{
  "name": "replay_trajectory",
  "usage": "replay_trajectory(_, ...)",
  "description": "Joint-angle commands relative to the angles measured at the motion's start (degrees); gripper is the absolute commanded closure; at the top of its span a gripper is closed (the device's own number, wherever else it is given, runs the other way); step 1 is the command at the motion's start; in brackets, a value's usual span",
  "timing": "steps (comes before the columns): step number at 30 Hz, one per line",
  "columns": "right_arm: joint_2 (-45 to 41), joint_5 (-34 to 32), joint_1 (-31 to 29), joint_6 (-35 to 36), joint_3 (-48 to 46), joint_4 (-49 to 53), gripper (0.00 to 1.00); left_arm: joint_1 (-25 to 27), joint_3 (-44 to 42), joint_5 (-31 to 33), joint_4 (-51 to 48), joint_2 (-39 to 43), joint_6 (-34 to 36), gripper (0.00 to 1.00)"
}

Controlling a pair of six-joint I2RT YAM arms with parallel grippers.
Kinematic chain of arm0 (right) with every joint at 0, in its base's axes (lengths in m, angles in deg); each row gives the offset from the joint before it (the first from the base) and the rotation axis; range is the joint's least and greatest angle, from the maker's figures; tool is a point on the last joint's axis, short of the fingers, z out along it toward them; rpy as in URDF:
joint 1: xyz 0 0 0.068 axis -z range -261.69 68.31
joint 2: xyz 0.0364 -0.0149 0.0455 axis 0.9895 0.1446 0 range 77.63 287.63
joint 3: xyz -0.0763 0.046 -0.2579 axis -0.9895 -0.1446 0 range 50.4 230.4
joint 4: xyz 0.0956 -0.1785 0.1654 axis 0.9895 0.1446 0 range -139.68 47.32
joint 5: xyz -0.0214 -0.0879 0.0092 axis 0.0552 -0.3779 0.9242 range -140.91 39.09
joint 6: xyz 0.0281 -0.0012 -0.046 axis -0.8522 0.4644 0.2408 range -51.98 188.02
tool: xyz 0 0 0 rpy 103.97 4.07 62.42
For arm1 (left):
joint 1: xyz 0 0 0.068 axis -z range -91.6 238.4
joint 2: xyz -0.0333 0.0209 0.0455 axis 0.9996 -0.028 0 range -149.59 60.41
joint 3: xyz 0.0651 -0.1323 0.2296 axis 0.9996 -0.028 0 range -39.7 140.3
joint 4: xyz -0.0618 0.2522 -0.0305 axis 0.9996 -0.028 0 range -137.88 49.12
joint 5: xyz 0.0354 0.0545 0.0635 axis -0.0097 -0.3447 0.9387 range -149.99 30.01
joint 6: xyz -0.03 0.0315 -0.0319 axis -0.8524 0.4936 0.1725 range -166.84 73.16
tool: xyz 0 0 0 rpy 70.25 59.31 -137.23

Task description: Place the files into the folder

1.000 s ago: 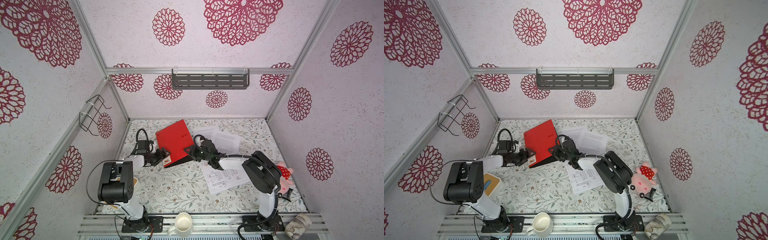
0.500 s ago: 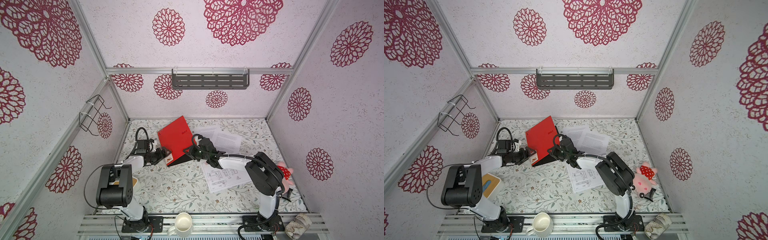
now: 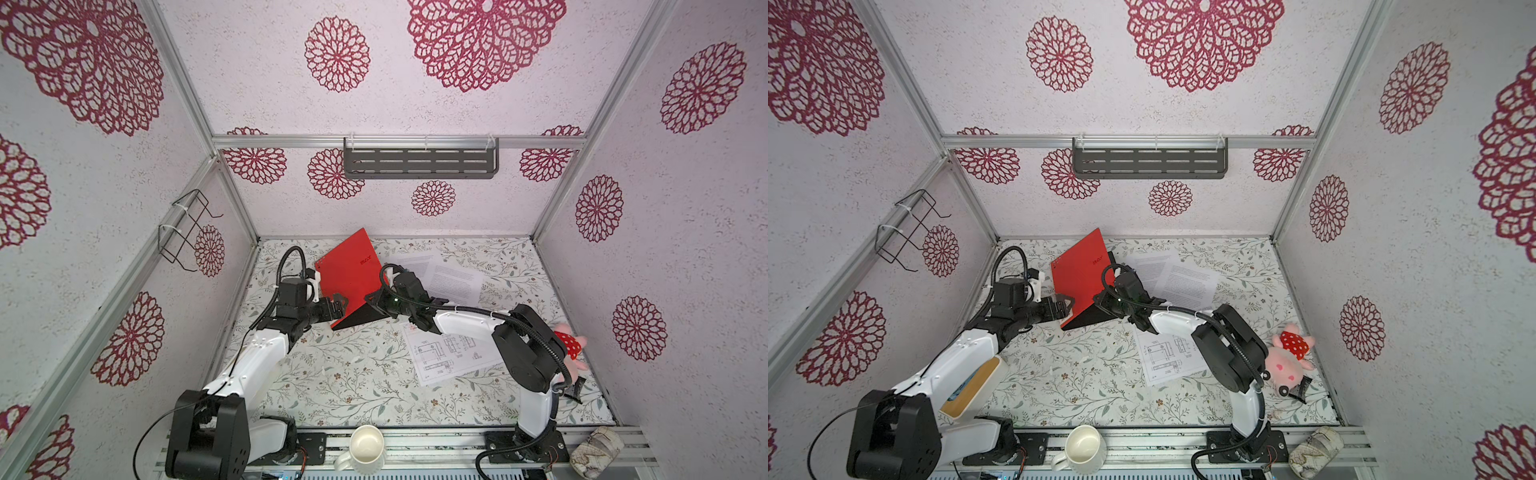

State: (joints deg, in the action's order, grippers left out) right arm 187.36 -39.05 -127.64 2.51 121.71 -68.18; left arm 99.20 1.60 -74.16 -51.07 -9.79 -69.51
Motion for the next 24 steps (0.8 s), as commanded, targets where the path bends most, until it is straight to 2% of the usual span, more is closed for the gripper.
replay_trajectory(1, -2.5, -1.7, -0.1, 0.4, 3.4, 2.0, 0.95, 4.2, -2.4, 7.8, 0.0, 3.9, 5.2, 0.02)
replay_trajectory(6, -2.4, -2.4, 0.2, 0.3, 5.2, 4.2, 0.94, 9.4, -4.2, 15.1, -0.9, 6.4, 7.8, 0.02)
replay_trajectory(11, -1.9, -1.8, 0.3, -0.6, 6.6, 5.1, 0.94, 14.9, -4.4, 22.5, -0.7, 4.7, 9.9, 0.02)
replay_trajectory(16, -2.0, -1.6, 0.3, -2.1, 6.7, 4.4, 0.94, 18.1, -2.5, 26.0, -0.5, 0.6, 11.1, 0.02)
replay_trajectory(18, -2.3, -1.7, 0.3, -2.5, 6.6, 4.2, 0.94, 18.2, -1.1, 26.4, -1.4, -1.5, 11.0, 0.00)
replay_trajectory(24, -3.0, -1.5, 0.4, -3.7, 6.6, 3.6, 0.94, 18.4, 0.7, 27.5, -1.5, -4.3, 11.5, 0.03)
